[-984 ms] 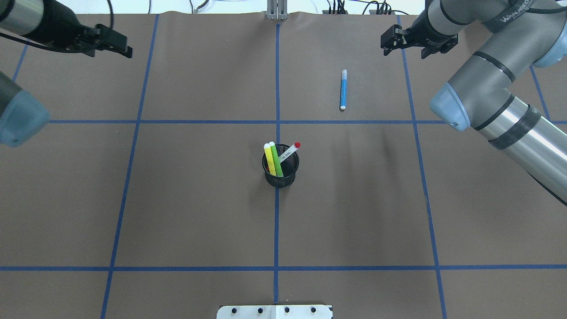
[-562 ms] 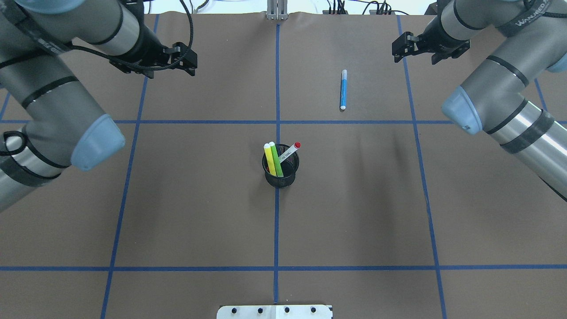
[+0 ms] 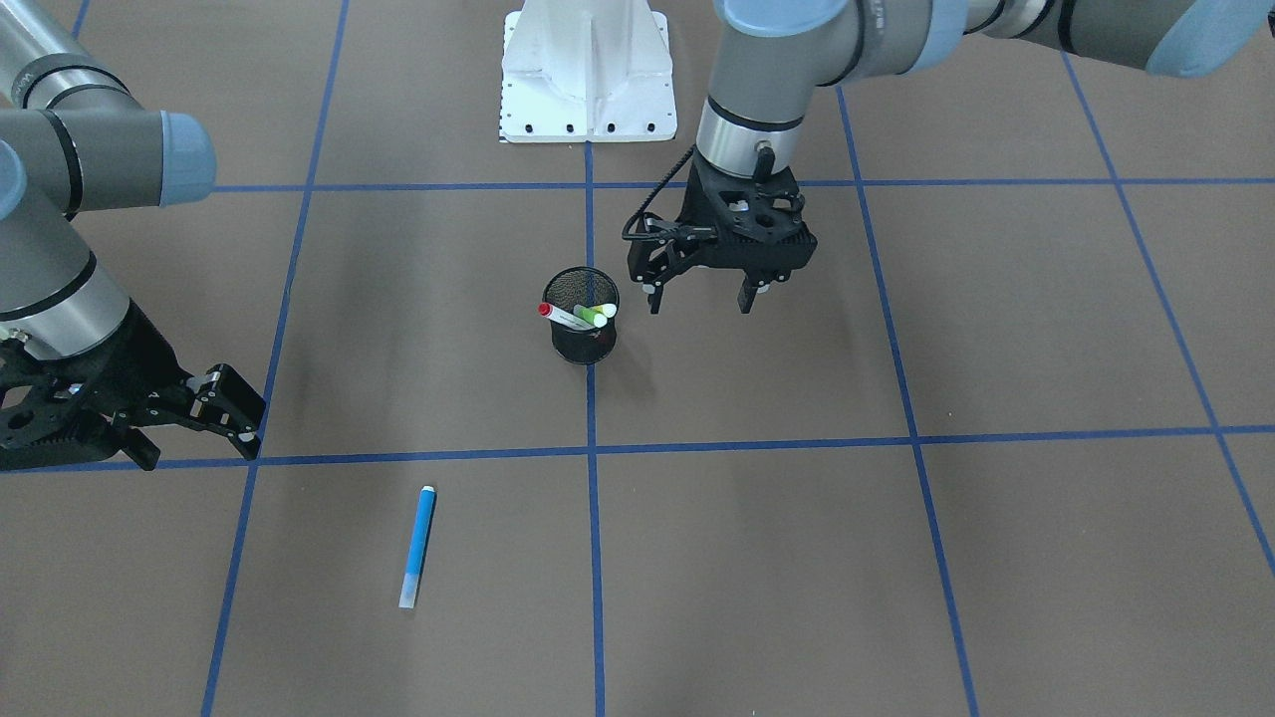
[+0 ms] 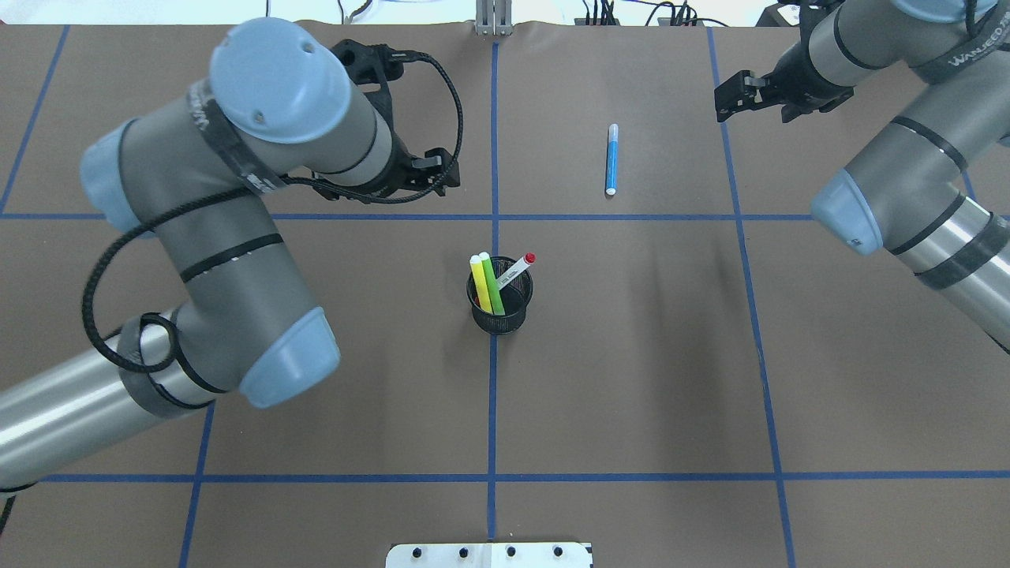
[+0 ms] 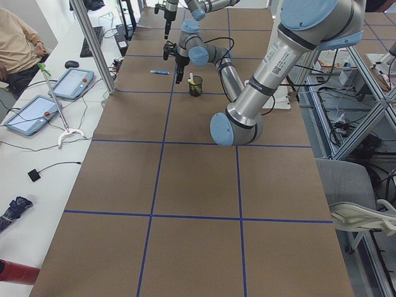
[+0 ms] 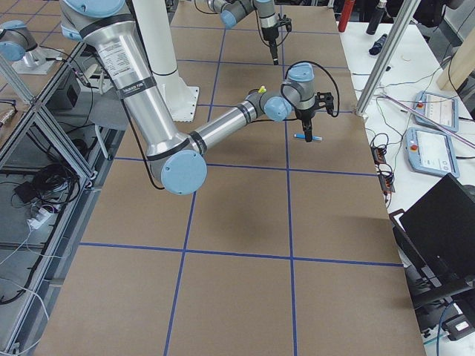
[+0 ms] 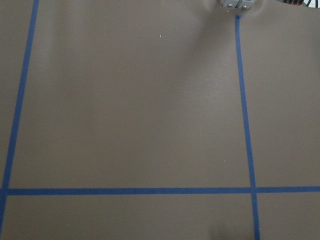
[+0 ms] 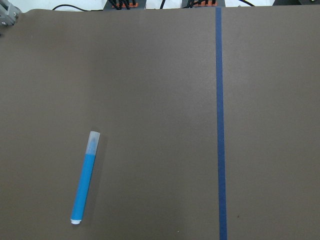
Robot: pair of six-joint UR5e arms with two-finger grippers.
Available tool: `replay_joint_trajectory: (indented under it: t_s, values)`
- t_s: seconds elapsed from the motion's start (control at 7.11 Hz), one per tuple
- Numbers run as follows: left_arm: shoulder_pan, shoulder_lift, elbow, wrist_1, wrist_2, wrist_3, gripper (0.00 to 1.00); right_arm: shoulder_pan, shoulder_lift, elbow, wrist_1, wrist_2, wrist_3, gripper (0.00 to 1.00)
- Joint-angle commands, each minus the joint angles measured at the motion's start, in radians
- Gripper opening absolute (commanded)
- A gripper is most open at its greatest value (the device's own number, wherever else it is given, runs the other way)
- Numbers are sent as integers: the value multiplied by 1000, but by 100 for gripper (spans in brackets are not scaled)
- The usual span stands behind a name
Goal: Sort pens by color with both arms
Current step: 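Move the left gripper over the pen cup while the right gripper withdraws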
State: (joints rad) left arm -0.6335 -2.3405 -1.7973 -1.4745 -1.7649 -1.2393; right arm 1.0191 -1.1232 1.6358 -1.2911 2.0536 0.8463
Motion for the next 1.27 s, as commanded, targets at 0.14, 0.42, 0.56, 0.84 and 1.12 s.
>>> replay_joint_trajectory:
  t_s: [0.14,0.42,0.56,0.84,1.12]
  values:
    - [135,-231,202,120,149,-148,100,0,-26,1,36,0,-4,99]
    - [147,-388,447,120,165,-204,100,0,-26,1,36,0,-4,99]
    - [153,-379,464,120,179,-206,100,0,-26,1,36,-1,-4,99]
    - [187,-395,525,122,226,-204,92,0,-26,-1,36,-1,-4,99]
    - [196,-396,526,137,228,-204,73,0,-26,-1,36,-1,-4,99]
